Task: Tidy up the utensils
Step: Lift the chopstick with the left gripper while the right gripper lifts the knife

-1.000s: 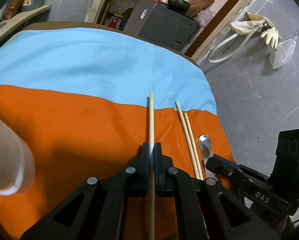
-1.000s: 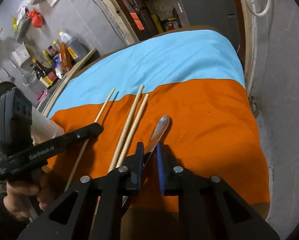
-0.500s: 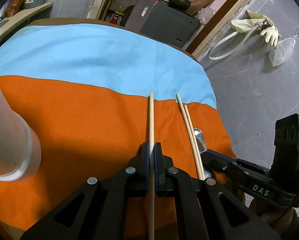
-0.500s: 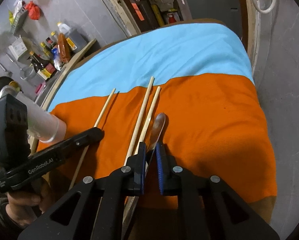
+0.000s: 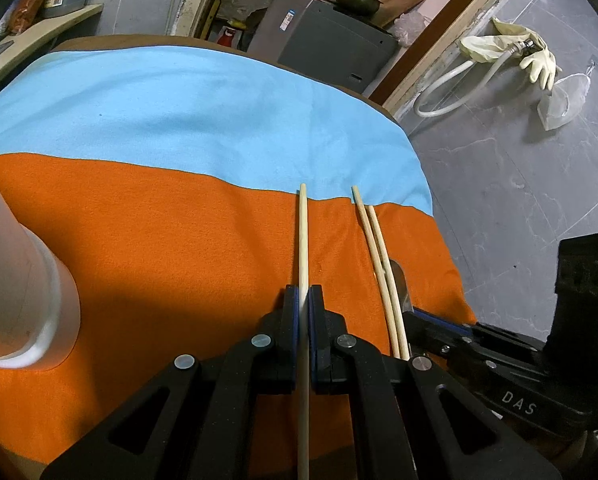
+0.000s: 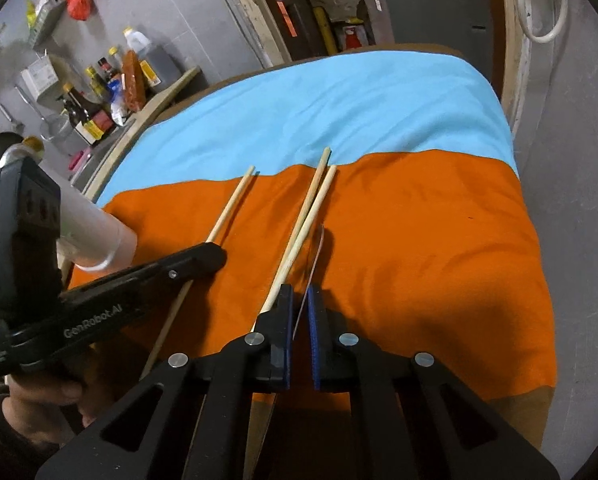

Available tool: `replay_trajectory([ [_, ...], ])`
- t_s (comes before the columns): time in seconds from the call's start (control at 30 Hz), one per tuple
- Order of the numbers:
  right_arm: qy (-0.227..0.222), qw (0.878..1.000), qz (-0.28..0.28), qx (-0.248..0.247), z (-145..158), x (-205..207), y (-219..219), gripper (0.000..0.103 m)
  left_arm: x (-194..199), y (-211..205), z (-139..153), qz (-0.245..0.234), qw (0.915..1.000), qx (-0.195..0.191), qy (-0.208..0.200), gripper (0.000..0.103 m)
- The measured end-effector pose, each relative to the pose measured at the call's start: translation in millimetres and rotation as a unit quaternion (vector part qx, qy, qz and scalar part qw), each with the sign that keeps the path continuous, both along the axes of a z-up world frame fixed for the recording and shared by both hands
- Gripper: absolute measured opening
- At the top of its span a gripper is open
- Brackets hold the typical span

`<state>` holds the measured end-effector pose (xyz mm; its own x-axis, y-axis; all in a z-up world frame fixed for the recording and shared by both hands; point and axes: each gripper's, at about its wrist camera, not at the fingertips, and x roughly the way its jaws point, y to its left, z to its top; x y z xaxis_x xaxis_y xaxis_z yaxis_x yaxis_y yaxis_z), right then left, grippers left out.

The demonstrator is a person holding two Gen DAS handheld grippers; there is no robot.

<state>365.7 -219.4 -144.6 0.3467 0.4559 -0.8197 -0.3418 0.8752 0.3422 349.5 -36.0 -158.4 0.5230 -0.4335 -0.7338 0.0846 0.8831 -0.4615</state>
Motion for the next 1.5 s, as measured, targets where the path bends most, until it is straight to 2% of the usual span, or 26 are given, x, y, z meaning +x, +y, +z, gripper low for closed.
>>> replay_trajectory([
  [0.27, 0.003, 1.000, 0.022, -0.017, -2, 3, 9, 0.007, 7, -2, 0, -0.017, 0.9998, -0.003, 0.013, 0.002],
  [0.4, 0.002, 1.000, -0.007, 0.027, -6, 1, -4, 0.003, 8, -2, 2, -0.020, 0.9997, -0.005, 0.014, 0.002],
  [0.53, -0.015, 0.994, -0.051, 0.097, -5, -13, -30, 0.002, -9, -5, 13, -0.016, 0.9991, -0.009, -0.039, 0.002],
  [0.7, -0.056, 0.986, -0.085, 0.130, 8, -33, -50, 0.000, -28, -7, 26, -0.010, 0.9951, -0.037, -0.092, 0.002],
  [0.87, -0.118, 0.975, -0.106, 0.152, 29, -53, -59, 0.000, -51, -6, 50, -0.008, 0.9851, -0.058, -0.162, 0.002],
  [1.0, -0.159, 0.964, -0.121, 0.178, 50, -62, -61, 0.000, -64, -9, 69, -0.007, 0.9782, -0.065, -0.197, 0.002],
  [1.23, -0.252, 0.943, -0.114, 0.187, 105, -73, -39, 0.000, -80, 11, 116, 0.014, 0.9642, -0.071, -0.255, 0.002],
  [1.5, -0.289, 0.930, -0.093, 0.206, 148, -73, 2, 0.000, -91, 64, 159, 0.059, 0.9515, -0.080, -0.291, 0.002],
])
